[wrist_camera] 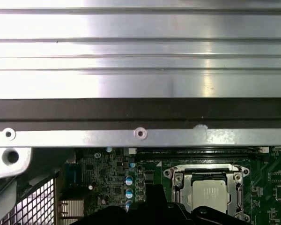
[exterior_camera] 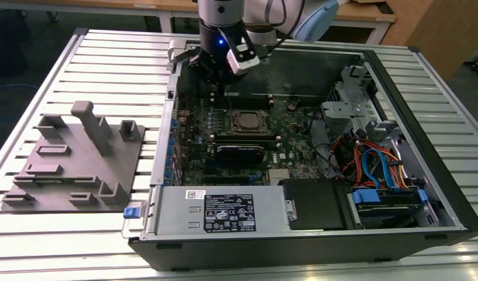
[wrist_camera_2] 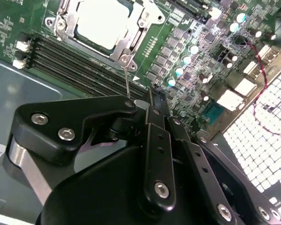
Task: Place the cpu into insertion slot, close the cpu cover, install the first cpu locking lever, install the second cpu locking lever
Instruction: 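Install the first cpu locking lever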
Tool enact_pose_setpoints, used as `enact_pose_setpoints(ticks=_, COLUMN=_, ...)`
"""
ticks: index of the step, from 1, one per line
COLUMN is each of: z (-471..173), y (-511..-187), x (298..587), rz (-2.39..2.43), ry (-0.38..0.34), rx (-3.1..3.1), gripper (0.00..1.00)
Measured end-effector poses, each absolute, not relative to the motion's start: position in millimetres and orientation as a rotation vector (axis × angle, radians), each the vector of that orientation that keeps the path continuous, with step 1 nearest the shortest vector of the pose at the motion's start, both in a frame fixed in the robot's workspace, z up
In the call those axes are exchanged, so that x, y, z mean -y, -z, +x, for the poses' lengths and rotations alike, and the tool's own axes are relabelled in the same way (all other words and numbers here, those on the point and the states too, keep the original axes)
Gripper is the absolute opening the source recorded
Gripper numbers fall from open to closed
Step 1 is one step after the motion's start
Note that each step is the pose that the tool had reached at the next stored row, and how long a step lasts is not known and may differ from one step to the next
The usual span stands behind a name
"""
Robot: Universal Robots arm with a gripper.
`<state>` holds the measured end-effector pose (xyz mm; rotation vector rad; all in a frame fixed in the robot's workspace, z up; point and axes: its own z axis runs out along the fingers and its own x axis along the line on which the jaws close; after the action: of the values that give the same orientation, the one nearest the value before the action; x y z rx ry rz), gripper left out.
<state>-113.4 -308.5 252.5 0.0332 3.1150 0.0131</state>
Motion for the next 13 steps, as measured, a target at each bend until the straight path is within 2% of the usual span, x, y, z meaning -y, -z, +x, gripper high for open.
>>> enact_pose_setpoints(ticks=13, z=-93, y=-253, x=307, rz=0.033, ry=-0.013, rx=-3.117, gripper=0.10)
